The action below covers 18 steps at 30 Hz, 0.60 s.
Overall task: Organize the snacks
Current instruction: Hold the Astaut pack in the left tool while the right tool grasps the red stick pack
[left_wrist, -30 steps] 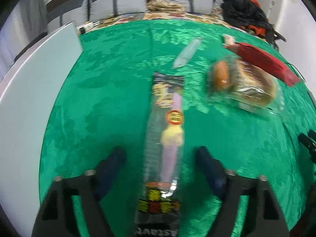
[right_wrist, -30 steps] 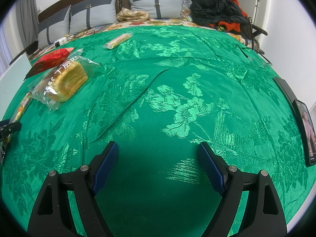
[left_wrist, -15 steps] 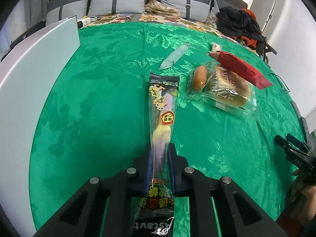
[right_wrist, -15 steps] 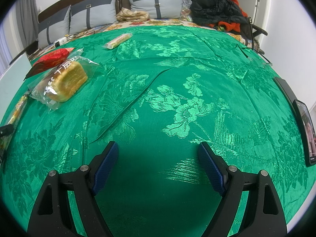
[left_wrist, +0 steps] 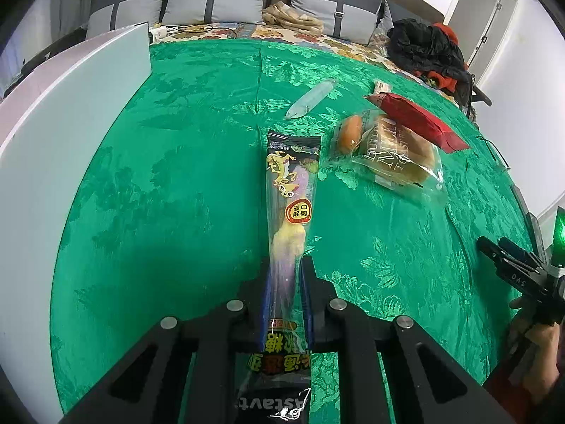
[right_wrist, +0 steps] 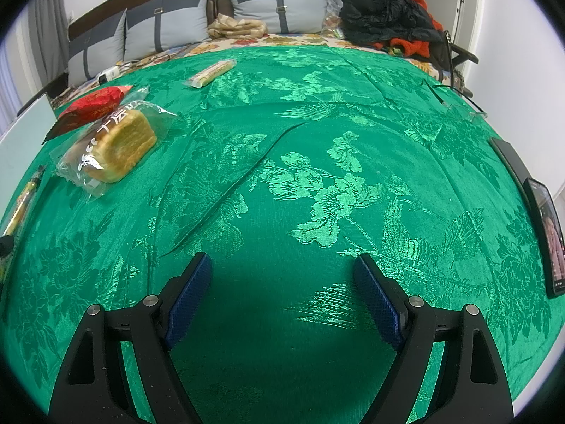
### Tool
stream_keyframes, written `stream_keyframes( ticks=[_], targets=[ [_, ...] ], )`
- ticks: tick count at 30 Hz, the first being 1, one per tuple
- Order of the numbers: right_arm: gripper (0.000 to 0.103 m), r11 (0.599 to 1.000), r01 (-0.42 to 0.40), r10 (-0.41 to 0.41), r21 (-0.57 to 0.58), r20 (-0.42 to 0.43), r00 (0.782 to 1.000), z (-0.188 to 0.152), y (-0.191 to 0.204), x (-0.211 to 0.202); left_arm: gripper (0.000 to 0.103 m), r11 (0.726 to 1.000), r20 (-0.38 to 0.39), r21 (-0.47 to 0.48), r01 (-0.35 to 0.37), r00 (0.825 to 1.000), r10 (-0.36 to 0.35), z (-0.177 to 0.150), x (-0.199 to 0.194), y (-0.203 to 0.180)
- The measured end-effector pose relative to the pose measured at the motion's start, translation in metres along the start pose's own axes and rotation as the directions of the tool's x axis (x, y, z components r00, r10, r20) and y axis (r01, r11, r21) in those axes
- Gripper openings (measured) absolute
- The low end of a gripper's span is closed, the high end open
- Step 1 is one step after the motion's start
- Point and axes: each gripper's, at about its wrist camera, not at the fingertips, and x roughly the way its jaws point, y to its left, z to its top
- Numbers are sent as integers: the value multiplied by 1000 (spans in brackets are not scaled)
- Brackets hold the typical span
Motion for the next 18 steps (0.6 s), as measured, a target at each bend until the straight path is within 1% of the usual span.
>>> stream_keyframes(
  ticks=[9,18],
  targets=[
    [86,1000,0,0,0,0,1000,0,0,0,14,999,23,-35,27,999,-26,2,-9,5],
    [86,1000,0,0,0,0,1000,0,0,0,14,998,38,-45,35,999,-33,3,-17,8]
  ],
)
